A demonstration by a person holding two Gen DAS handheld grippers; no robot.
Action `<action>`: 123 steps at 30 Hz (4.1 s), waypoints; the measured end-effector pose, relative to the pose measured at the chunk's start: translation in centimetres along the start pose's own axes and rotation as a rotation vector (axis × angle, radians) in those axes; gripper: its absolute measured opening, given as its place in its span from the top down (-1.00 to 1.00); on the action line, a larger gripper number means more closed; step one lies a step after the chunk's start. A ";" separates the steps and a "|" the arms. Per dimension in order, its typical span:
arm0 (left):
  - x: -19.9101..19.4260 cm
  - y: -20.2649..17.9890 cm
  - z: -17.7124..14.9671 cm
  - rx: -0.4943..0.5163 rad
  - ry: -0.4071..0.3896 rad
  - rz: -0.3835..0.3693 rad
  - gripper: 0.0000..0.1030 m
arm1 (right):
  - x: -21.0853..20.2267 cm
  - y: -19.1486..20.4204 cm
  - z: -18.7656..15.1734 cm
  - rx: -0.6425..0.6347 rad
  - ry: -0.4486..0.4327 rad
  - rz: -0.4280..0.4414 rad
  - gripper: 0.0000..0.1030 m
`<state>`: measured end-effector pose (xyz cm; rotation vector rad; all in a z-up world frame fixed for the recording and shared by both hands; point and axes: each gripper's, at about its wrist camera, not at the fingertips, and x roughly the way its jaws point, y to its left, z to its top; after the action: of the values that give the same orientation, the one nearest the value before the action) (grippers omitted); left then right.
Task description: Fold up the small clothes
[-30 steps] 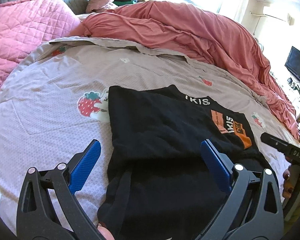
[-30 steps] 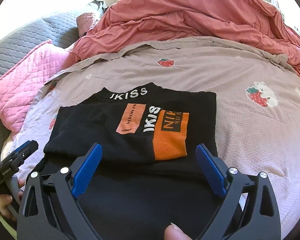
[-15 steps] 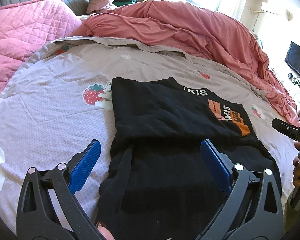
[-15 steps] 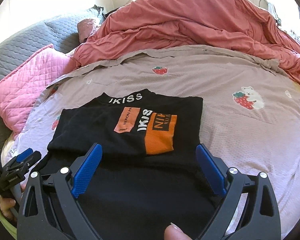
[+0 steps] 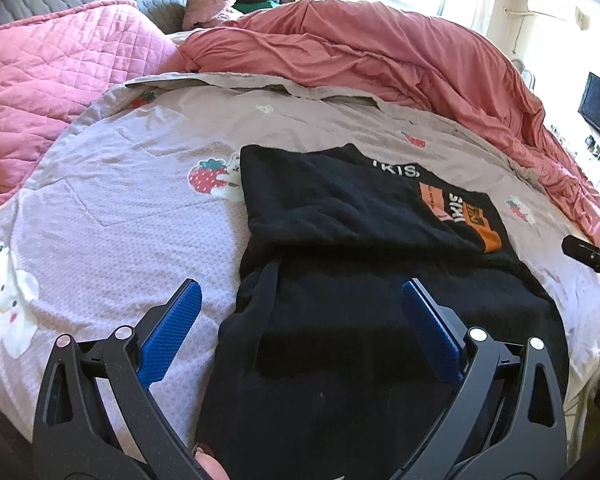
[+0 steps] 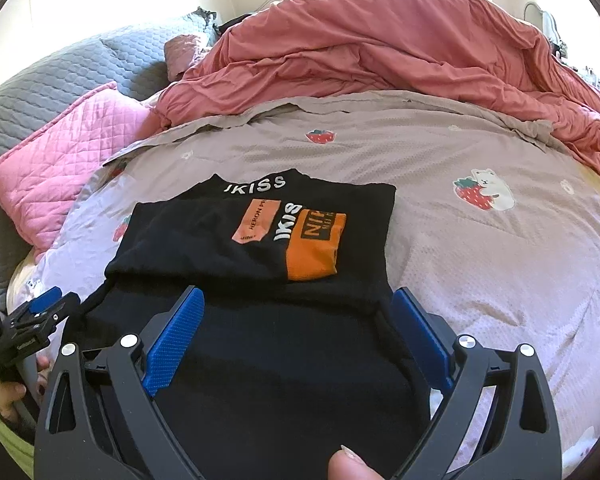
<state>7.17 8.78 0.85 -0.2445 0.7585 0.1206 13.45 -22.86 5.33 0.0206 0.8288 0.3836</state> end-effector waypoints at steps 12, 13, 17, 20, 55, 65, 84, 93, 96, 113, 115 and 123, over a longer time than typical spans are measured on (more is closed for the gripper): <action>-1.2 -0.4 -1.3 0.012 0.038 0.022 -0.81 | -1.6 -0.9 -2.0 -0.007 0.023 -0.002 -0.83; -1.4 -0.4 -1.4 0.015 0.042 0.028 -0.81 | -1.7 -0.9 -2.2 -0.010 0.026 -0.003 -0.83; -2.0 -0.3 -1.9 0.018 0.049 0.037 -0.81 | -2.2 -1.0 -3.0 -0.020 0.037 -0.003 -0.83; -2.4 -0.1 -2.3 0.015 0.060 0.043 -0.81 | -2.5 -1.1 -3.6 -0.026 0.050 -0.002 -0.83; -4.2 4.8 -6.7 -0.097 0.211 -0.080 -0.37 | -4.0 -5.4 -11.2 -0.013 0.234 -0.033 -0.82; -3.3 4.7 -7.4 -0.099 0.238 -0.081 0.15 | -3.6 -5.4 -12.7 -0.016 0.286 0.001 0.30; -5.2 4.4 -7.9 -0.082 0.226 -0.104 0.62 | -5.1 -5.3 -13.4 -0.074 0.239 0.039 0.56; -4.1 4.5 -8.5 -0.101 0.263 -0.098 0.58 | -4.5 -5.5 -14.4 -0.092 0.280 0.054 0.53; -3.8 4.0 -8.5 -0.083 0.260 -0.080 0.57 | -4.4 -5.3 -14.3 -0.094 0.278 0.050 0.57; -7.6 5.6 -3.0 -0.213 0.070 -0.244 0.94 | -7.8 -5.3 -7.1 -0.055 0.030 0.208 0.83; -7.5 6.2 -1.3 -0.244 0.045 -0.245 0.94 | -7.5 -5.6 -5.9 -0.041 0.005 0.203 0.83; -3.5 6.9 3.3 -0.328 0.062 -0.269 0.94 | -4.3 -7.5 -1.1 0.030 -0.082 0.173 0.84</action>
<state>5.50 16.19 4.36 -0.6621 0.7588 -0.0188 12.47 -31.45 6.45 0.1360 0.7541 0.5294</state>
